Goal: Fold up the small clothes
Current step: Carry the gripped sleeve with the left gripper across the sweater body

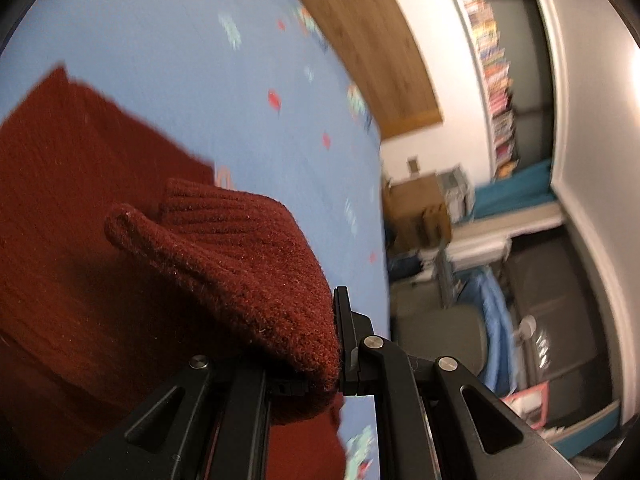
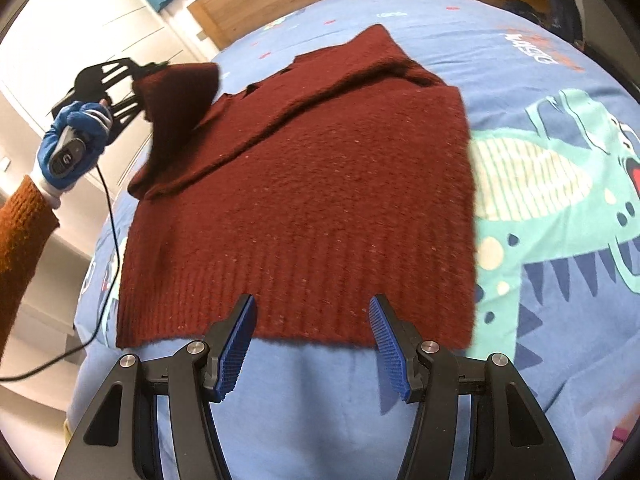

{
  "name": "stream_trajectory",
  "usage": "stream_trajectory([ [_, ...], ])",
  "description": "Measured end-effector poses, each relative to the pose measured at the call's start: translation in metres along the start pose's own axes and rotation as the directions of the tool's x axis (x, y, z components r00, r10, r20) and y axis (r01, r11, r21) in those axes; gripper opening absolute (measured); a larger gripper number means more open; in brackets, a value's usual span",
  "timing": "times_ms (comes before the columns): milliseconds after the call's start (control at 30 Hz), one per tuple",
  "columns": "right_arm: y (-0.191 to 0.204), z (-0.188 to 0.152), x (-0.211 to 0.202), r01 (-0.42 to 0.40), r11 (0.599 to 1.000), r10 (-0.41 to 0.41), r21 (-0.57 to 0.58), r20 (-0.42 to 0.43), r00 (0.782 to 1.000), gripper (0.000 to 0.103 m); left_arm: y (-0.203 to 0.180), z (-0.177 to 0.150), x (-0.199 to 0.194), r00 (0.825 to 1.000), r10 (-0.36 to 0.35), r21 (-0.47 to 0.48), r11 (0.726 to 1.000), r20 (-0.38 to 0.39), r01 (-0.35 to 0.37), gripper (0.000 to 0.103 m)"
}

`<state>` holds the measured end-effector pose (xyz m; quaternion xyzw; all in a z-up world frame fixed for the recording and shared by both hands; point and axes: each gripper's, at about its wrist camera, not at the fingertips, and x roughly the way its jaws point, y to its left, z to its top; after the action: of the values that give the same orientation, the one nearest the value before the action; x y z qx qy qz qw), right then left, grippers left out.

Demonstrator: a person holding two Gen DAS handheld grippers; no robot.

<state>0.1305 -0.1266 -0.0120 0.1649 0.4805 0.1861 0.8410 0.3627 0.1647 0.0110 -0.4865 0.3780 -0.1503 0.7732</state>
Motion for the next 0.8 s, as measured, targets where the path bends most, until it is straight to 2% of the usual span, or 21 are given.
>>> stream_trajectory([
  [133,-0.007,-0.002,-0.002,-0.003,1.0,0.003,0.016,0.0,1.0,0.06,0.003,-0.036,0.032,0.989,0.098,0.063,0.994,-0.111,-0.092,0.006],
  [267,-0.009,-0.002,0.0,-0.01,1.0,0.01,0.023,-0.007,1.0,0.06,0.017,-0.07,0.044,0.965,0.193,0.11,0.978,-0.178,-0.175,0.006],
  [333,-0.008,-0.003,0.002,-0.012,1.0,0.012,0.018,-0.01,1.0,0.06,0.02,-0.083,0.042,0.962,0.199,0.107,0.978,-0.185,-0.181,0.006],
  [500,-0.006,-0.002,0.007,-0.013,1.0,0.014,0.01,-0.021,1.0,0.06,0.004,-0.082,0.037,0.968,0.178,0.113,0.981,-0.174,-0.16,0.006],
  [633,-0.004,-0.002,0.011,-0.01,1.0,0.01,0.007,-0.025,1.0,0.06,-0.017,-0.084,0.052,0.972,0.153,0.131,0.983,-0.177,-0.131,0.006],
  [700,-0.004,-0.002,0.013,-0.008,1.0,0.008,0.009,-0.028,1.0,0.06,-0.025,-0.089,0.062,0.967,0.166,0.164,0.977,-0.196,-0.134,0.006],
  [800,-0.004,-0.001,0.015,-0.007,1.0,0.008,0.011,-0.03,1.0,0.06,-0.024,-0.099,0.075,0.94,0.255,0.245,0.949,-0.225,-0.199,0.007],
])
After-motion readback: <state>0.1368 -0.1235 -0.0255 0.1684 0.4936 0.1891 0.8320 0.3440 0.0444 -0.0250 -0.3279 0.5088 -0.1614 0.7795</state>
